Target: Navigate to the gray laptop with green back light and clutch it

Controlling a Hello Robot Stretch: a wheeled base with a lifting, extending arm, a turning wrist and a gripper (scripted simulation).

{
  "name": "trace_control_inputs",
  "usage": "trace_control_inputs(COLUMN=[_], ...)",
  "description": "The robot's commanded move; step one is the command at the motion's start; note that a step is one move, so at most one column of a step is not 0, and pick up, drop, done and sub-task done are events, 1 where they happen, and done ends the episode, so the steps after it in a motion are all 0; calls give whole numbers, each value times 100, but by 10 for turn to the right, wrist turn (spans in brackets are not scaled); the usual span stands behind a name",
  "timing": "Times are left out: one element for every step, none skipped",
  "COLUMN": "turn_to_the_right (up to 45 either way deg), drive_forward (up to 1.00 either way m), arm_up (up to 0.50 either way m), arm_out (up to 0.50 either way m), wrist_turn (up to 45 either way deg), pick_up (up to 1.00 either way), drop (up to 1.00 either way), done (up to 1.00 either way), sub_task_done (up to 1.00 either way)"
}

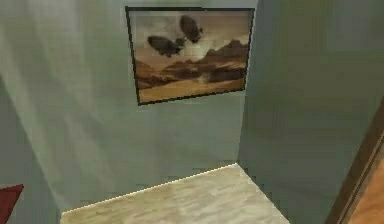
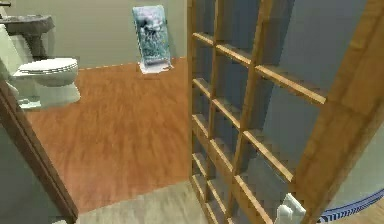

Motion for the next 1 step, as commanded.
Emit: trace_control_inputs(turn_to_the_right=[450], drive_forward=[0], arm_up=[0], arm_out=[0], wrist_turn=[0], pick_up=[0], drop=[0], done=[0], sub_task_done=[0])
